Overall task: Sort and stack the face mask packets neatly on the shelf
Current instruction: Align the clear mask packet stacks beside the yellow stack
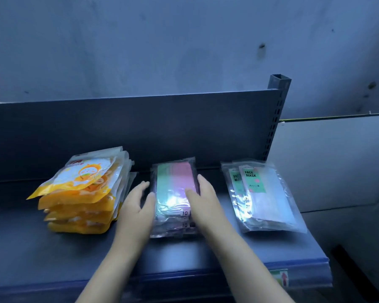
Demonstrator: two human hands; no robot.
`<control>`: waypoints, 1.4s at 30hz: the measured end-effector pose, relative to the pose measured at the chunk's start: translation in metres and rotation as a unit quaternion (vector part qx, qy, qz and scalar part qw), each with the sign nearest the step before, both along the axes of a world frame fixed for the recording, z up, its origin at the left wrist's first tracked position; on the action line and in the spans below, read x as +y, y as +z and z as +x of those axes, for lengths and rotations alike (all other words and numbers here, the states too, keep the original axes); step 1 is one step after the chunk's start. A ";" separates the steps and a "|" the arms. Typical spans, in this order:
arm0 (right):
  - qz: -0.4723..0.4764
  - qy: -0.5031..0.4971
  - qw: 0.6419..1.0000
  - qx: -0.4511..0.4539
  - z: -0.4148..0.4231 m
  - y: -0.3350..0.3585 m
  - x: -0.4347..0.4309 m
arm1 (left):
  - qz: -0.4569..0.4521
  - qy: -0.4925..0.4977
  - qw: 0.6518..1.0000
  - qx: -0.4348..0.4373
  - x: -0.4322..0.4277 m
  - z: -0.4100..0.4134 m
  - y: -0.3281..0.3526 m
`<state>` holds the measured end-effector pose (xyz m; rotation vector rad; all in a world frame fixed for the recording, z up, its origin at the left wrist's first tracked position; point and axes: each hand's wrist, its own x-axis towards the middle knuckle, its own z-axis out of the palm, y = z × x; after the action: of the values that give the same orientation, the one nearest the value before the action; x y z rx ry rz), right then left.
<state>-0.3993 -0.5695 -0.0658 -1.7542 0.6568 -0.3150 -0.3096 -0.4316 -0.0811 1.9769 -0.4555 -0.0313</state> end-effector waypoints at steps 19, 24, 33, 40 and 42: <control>0.204 -0.011 0.975 -0.084 0.034 -0.021 -0.008 | -0.190 -0.037 0.941 0.278 -0.014 0.023 -0.005; 0.167 -0.012 0.983 -0.076 0.035 -0.014 -0.017 | -0.167 -0.014 0.951 0.260 -0.012 0.031 0.003; 0.164 -0.011 0.983 -0.081 0.045 -0.021 -0.012 | -0.075 -0.093 0.966 0.228 -0.015 0.032 -0.003; 0.146 -0.020 0.986 -0.078 0.041 -0.017 -0.011 | -0.092 -0.072 0.962 0.247 -0.008 0.045 -0.001; 0.126 -0.015 0.989 -0.072 0.040 -0.020 -0.013 | -0.103 -0.061 0.958 0.262 -0.005 0.047 -0.002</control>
<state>-0.3589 -0.5821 -0.0859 -1.4673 0.5915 -0.3606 -0.2624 -0.4364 -0.0827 1.6492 -0.2189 -0.5527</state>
